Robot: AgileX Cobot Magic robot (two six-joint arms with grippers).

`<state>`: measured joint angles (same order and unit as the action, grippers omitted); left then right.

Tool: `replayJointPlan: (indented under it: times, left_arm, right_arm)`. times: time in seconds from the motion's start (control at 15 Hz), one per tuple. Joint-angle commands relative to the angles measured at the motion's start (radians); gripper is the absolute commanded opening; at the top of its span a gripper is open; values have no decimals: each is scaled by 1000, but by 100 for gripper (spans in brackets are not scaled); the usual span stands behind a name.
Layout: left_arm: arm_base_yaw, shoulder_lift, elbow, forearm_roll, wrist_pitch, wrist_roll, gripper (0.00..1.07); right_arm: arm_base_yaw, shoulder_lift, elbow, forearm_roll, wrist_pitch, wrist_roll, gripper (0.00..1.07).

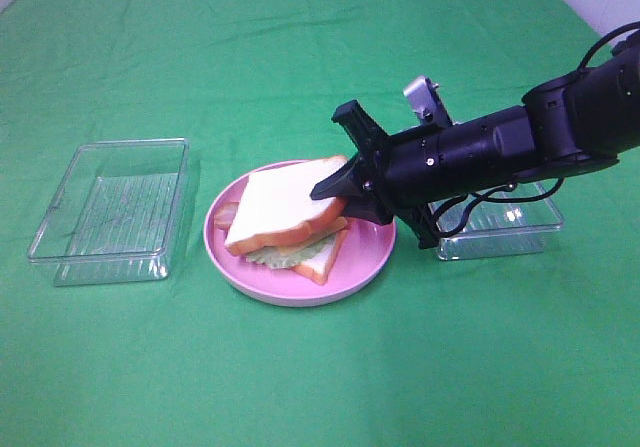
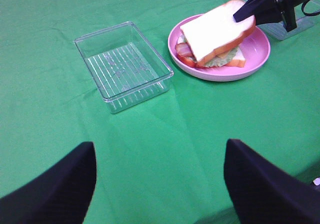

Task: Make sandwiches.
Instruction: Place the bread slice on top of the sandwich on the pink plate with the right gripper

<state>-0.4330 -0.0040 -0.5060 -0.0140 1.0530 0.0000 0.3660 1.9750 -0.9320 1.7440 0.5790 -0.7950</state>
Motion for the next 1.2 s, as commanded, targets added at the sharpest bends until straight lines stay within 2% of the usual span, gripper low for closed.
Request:
replayJointPlan:
  times: [0.07, 1.2]
  left_arm:
    - [-4, -24, 7, -5, -6, 0, 69]
    - [-4, -24, 7, -5, -6, 0, 69]
  right_arm:
    - [0, 27, -35, 57, 81, -36, 0]
    - [1, 16, -89, 57, 154, -11, 0]
